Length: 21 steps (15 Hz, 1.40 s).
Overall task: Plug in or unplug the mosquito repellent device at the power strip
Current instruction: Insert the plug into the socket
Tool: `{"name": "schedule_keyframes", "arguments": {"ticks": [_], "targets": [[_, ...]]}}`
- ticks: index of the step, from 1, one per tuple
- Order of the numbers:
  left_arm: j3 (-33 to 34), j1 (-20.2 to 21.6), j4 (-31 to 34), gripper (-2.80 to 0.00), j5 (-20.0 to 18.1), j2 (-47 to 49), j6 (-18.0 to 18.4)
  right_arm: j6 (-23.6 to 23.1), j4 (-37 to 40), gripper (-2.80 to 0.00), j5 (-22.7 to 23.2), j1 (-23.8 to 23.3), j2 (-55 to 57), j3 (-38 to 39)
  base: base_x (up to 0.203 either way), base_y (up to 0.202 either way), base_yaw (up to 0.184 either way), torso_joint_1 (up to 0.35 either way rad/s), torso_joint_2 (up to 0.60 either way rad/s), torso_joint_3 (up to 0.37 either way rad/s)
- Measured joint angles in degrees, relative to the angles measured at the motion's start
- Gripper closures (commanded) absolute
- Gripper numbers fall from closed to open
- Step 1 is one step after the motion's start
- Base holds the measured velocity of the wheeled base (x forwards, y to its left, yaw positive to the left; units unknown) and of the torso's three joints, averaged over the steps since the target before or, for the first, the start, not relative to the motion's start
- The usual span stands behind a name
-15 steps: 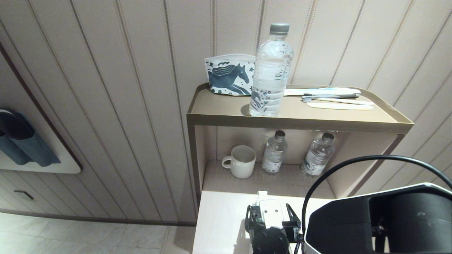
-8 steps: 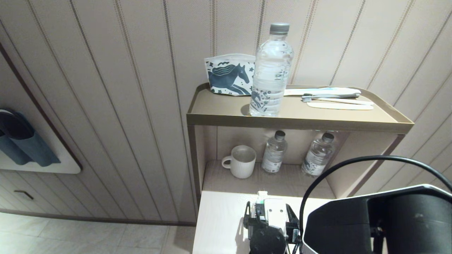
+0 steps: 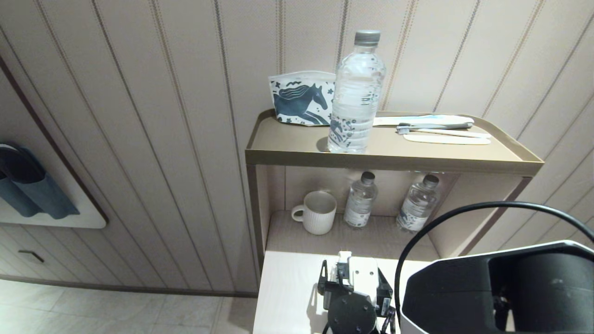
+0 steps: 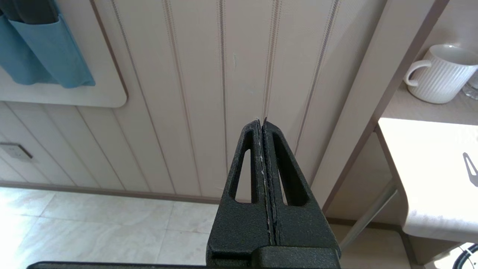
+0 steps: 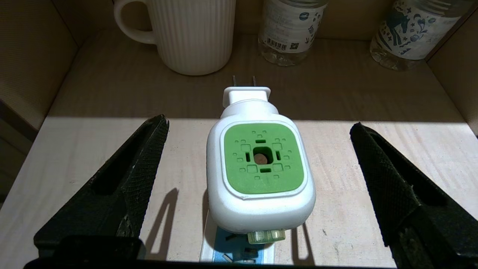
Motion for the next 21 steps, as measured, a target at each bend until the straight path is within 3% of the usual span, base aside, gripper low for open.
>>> {"name": "schedule_keyframes", "arguments": {"ticks": [16,21], "targets": [[0.0,0.0,0.0,0.0,0.0,0.0,0.0,-0.2,0.0,-2.8,0.2,-0.1,3.4,-2.0,0.0,0.0,0.0,0.0,0.0,0.0],[0.0,0.0,0.0,0.0,-0.1,0.0,0.5,-0.9,0.0,-2.8,0.5,-2.0,3.8,-3.0,0.0,0.0,0.0,0.0,0.0,0.0]]}}
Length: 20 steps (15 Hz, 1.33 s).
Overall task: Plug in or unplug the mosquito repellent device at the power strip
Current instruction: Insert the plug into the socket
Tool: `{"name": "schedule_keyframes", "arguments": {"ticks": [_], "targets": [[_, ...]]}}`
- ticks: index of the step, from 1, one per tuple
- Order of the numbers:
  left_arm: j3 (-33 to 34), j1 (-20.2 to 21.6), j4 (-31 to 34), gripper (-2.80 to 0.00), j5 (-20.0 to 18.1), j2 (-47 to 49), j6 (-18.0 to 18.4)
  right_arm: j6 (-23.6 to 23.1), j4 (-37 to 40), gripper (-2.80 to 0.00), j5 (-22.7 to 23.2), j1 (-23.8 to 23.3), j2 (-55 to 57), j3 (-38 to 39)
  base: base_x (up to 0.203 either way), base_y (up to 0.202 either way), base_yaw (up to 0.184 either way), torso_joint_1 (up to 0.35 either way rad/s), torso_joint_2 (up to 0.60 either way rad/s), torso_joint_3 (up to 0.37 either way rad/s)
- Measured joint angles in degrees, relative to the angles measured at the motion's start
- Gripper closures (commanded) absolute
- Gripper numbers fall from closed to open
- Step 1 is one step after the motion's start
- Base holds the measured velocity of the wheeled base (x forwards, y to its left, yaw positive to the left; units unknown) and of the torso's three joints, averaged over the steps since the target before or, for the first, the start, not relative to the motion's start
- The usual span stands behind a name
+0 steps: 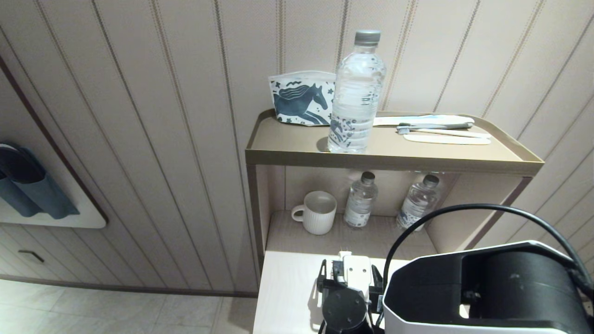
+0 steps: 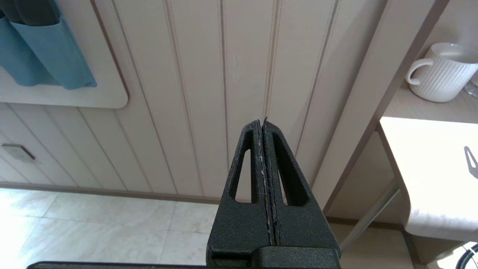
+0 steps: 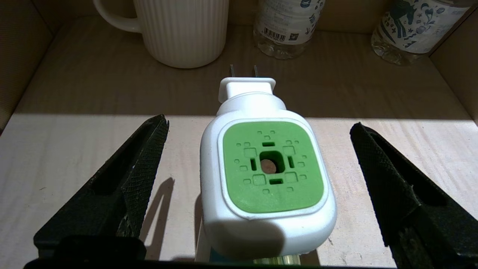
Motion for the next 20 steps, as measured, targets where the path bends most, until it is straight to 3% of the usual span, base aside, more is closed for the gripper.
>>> {"name": "schedule_keyframes", "arguments": {"ticks": [5,6,20], "targets": [[0.0,0.0,0.0,0.0,0.0,0.0,0.0,-0.8,0.0,-2.8,0.3,-0.5,0.4,-1.3,0.0,0.0,0.0,0.0,0.0,0.0],[0.0,0.0,0.0,0.0,0.0,0.0,0.0,-0.9,0.0,0.0,0.3,-0.5,0.4,-1.4,0.0,0.0,0.0,0.0,0.0,0.0],[0.0,0.0,0.2,0.0,0.1,0.0,0.2,-3.4,0.0,0.0,-0.2,-0.6,0.4,-1.1,0.0,0.0,0.0,0.0,0.0,0.0]]}}
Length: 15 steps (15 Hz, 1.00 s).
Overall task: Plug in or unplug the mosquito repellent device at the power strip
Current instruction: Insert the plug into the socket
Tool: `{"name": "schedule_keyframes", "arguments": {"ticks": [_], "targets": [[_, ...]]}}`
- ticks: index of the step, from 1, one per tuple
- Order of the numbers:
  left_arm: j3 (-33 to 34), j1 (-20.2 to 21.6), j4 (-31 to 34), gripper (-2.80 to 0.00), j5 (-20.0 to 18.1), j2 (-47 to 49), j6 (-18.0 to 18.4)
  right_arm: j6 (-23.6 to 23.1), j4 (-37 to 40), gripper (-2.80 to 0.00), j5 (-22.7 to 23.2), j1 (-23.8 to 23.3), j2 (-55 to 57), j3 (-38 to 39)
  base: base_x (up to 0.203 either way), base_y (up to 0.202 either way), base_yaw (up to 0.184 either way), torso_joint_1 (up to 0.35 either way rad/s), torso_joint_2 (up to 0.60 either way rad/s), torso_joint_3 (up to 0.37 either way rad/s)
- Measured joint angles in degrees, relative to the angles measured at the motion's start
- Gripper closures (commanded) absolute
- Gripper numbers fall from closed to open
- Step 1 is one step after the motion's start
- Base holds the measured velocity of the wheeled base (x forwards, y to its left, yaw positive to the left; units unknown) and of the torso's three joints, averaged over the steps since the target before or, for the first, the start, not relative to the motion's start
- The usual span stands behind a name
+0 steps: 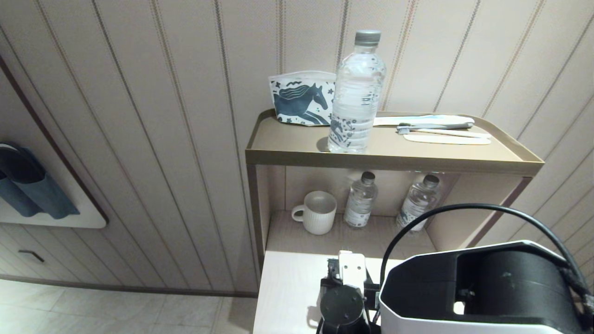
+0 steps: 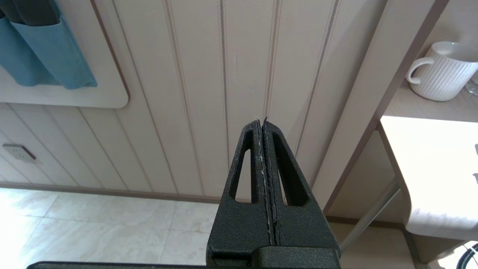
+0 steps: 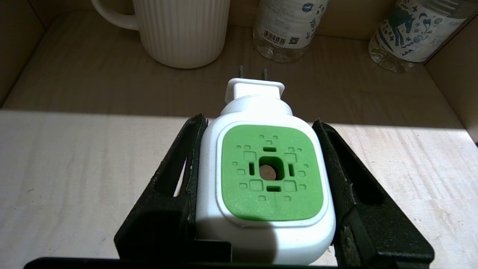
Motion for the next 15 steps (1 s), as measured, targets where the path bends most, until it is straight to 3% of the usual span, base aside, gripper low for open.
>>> {"name": "schedule_keyframes", "arguments": {"ticks": [5,7,12,15], "targets": [[0.0,0.0,-0.1,0.0,0.0,0.0,0.0,-5.8,0.5,0.0,1.7,0.6,-7.8,4.6,0.0,0.0,0.0,0.0,0.0,0.0],[0.0,0.0,-0.1,0.0,-0.1,0.0,0.0,-6.2,5.9,0.0,1.8,1.4,-13.1,4.9,0.0,0.0,0.0,0.0,0.0,0.0],[0.0,0.0,-0.2,0.0,-0.2,0.0,-0.1,-5.9,31.7,0.0,2.5,1.9,-26.5,-2.4,0.0,0.0,0.0,0.0,0.0,0.0],[0.0,0.0,-0.2,0.0,-0.2,0.0,-0.3,-2.7,51.2,0.0,4.6,2.5,-32.5,-9.4,0.0,0.0,0.0,0.0,0.0,0.0]]}}
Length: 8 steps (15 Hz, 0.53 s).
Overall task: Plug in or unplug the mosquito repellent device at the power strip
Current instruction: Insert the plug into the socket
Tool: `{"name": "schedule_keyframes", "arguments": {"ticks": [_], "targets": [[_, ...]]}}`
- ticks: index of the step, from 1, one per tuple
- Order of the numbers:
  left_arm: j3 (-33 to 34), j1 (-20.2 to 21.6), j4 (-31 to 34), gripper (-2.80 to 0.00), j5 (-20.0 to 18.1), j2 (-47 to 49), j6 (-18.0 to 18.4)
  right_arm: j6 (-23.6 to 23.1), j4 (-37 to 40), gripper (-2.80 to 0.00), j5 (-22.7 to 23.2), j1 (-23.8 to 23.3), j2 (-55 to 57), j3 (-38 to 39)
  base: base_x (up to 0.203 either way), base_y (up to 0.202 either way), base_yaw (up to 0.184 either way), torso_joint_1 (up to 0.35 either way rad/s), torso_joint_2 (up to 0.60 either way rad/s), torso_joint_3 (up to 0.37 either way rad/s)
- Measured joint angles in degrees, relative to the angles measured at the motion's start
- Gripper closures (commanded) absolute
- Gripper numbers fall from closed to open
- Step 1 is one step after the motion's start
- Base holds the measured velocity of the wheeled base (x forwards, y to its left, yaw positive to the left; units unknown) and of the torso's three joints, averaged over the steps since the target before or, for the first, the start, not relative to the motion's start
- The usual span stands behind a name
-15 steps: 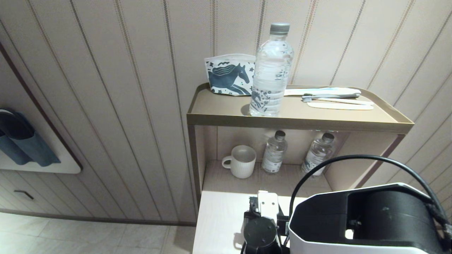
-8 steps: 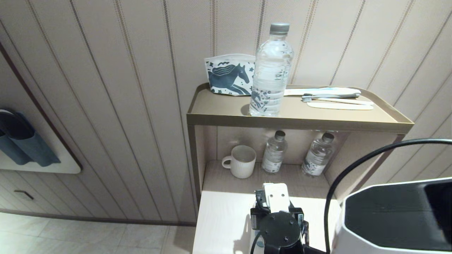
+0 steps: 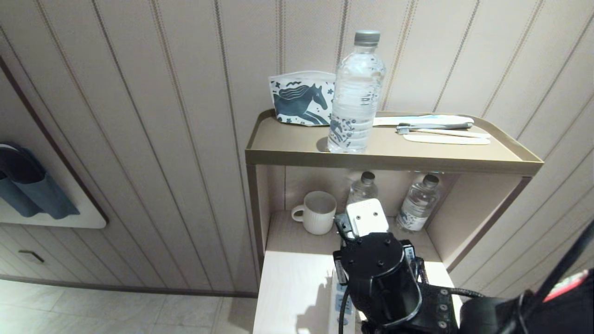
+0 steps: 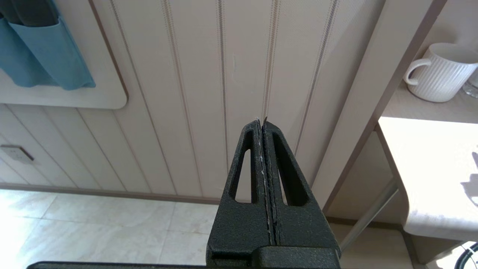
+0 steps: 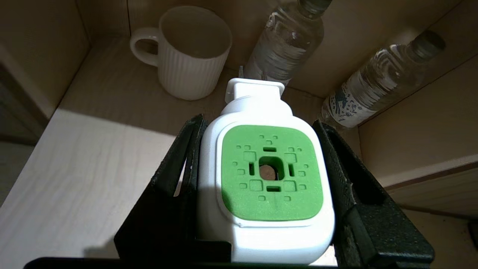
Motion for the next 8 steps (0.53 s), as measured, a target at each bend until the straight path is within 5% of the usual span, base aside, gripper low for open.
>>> {"name": "schedule_keyframes", "arguments": {"ticks": [4,8], "targets": [[0.0,0.0,0.0,0.0,0.0,0.0,-0.1,13.4,30.0,0.0,8.7,-0.3,-4.7,-11.7,0.0,0.0,0.0,0.0,0.0,0.0],[0.0,0.0,0.0,0.0,0.0,0.0,-0.1,29.6,65.9,0.0,27.6,-2.5,-4.2,-32.3,0.0,0.0,0.0,0.0,0.0,0.0]]}}
